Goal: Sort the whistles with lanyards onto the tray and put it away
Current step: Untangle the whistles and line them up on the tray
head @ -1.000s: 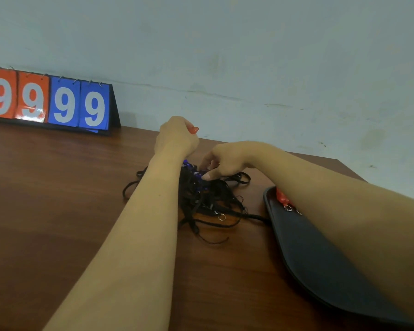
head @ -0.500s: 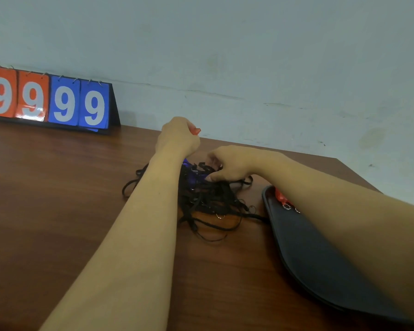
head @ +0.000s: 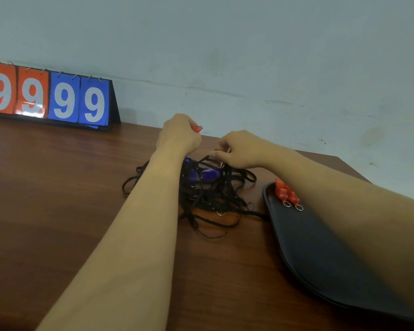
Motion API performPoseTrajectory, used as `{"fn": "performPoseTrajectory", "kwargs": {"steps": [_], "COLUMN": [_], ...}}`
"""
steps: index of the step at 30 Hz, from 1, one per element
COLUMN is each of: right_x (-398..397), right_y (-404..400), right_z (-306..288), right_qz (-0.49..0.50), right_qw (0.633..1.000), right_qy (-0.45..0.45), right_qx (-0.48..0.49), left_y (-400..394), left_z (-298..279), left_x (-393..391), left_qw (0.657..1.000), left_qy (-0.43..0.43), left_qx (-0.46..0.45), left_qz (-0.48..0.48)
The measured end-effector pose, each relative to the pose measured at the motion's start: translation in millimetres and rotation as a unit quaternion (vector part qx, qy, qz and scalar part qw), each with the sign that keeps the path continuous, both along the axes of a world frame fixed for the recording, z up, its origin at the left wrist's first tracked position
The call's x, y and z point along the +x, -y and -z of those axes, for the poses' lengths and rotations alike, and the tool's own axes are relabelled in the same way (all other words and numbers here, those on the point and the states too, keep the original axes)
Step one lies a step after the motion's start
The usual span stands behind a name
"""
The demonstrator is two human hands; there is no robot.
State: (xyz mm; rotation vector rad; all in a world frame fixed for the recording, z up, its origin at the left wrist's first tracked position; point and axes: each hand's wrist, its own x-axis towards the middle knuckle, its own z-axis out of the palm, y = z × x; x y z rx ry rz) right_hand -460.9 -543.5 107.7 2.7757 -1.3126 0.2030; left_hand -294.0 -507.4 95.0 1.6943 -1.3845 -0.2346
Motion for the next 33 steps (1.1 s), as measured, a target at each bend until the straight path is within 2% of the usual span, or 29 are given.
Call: {"fn": "performPoseTrajectory", "kwargs": {"steps": [7,12,19,24,29,33], "right_x": [1.6,2.4,9.1,7.6,-2.9,-21.7], "right_y": [-8.5,-0.7,1.2,4.6,6.0,2.4], "right_z": [1.7,9.1,19.3,19.5,10.9,-4.1], "right_qz": [0.01,0.008,-0.042,-0.005,0.065,0.081], "right_qw": [0.998,0.998,0.995,0.998,0.997,0.988], "right_qy": [0.01,-0.045,-0.086,-0.059,0.013,0.109], "right_qx": [0.057,0.042,0.016,0.015,-0.026,-0.067], "left_y": [0.3,1.2,2.6,1.3,-0.5,-2.0], "left_z": [-0.2,0.2,0.3,-0.6,-1.5,-3.7], "left_x": [0.2,0.7,0.1,-0.6,-2.1,-6.3], "left_qw": [1.0,1.0,0.999,0.999,1.0,1.0], "left_qy": [0.003,0.008,0.014,0.014,0.009,-0.007], "left_qx": [0.01,0.019,0.028,0.03,0.02,0.013], "left_qz": [0.009,0.013,0.022,0.022,0.012,0.015]}}
